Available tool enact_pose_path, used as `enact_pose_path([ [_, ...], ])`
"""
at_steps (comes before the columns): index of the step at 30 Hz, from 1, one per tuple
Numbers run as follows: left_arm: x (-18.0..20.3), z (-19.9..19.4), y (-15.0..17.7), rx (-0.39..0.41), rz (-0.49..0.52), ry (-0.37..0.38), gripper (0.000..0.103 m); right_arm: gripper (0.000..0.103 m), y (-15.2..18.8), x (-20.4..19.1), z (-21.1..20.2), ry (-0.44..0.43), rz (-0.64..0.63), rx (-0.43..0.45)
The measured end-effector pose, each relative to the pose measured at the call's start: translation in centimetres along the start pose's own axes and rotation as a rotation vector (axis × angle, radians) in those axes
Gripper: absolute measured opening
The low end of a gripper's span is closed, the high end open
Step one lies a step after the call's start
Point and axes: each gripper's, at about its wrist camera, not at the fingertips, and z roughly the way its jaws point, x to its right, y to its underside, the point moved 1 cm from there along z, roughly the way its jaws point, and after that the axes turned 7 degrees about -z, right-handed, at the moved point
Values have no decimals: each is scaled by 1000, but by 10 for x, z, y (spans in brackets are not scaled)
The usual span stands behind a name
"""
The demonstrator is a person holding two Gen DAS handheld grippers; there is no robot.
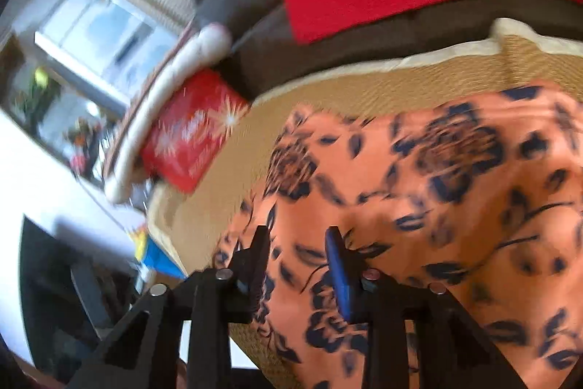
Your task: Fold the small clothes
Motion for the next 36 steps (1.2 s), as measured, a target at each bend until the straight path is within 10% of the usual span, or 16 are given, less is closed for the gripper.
enact_pose_path([
  [10, 0, 27, 7, -193, -104, 243, 66, 33, 26, -1, 64, 24, 57, -180],
  [17, 17, 48, -5, -191, -101, 320, 63, 26, 35, 18, 68, -47, 92, -182],
  [21, 23, 56, -11, -178, -70, 328, 32, 26, 39, 13, 64, -40, 27, -169],
  [26, 48, 56, -11, -110, 41, 334, 30, 25, 45, 14, 60, -59, -11, -155],
  [28, 51, 62, -11, -128, 60, 310, 65, 24, 46, 14, 59, -62, -21, -150],
  [32, 45, 73, -14, -154, -25, 340, 71, 25, 48, 13, 59, -60, -34, -149],
  [34, 44, 74, -18, -144, -26, 309, 42, 25, 48, 12, 59, -64, -35, -148],
  [36, 42, 79, -21, -148, -32, 282, 35, 24, 50, 12, 57, -70, -38, -140],
])
